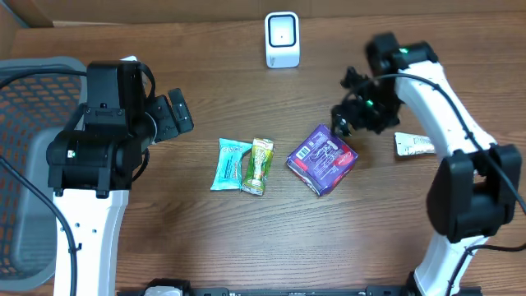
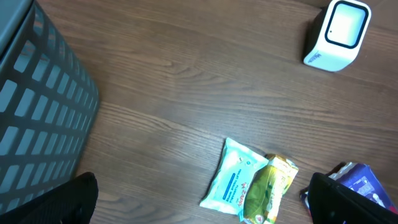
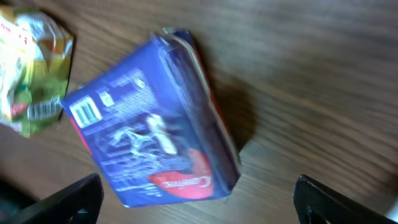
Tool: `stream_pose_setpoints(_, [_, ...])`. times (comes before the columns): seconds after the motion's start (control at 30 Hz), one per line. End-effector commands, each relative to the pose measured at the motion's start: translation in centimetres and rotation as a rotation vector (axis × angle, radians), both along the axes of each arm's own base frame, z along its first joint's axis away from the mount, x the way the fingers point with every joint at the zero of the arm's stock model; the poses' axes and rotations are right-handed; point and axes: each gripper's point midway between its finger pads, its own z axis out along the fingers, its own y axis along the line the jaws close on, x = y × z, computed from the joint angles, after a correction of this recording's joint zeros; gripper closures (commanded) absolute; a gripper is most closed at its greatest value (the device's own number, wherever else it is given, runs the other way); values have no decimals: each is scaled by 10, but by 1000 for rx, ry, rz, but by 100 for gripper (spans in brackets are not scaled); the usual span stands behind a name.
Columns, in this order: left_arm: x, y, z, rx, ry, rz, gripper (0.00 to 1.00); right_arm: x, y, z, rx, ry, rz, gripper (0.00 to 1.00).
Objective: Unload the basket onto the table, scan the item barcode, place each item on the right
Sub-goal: 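Regrasp the purple bag with the right gripper and lift it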
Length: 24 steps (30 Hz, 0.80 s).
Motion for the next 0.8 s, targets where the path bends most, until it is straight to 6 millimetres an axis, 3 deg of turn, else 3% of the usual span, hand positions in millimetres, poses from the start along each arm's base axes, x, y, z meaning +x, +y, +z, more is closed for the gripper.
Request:
stream_pose_setpoints(0.0, [1,3,2,3,-7,17,0,-3,9,-9,251,-33,71,2])
stream_pose_setpoints(0.2, [1,3,2,3,-6,17,0,-8,6,-45,318,-64,44,3])
stream_pose_setpoints(0.43, [1,3,2,3,-7,17,0,-17,24,-54,413,-63,44,8])
stream_pose_setpoints(0.77, [1,3,2,3,-6,17,0,-31,36,-72,429,3,-35,39])
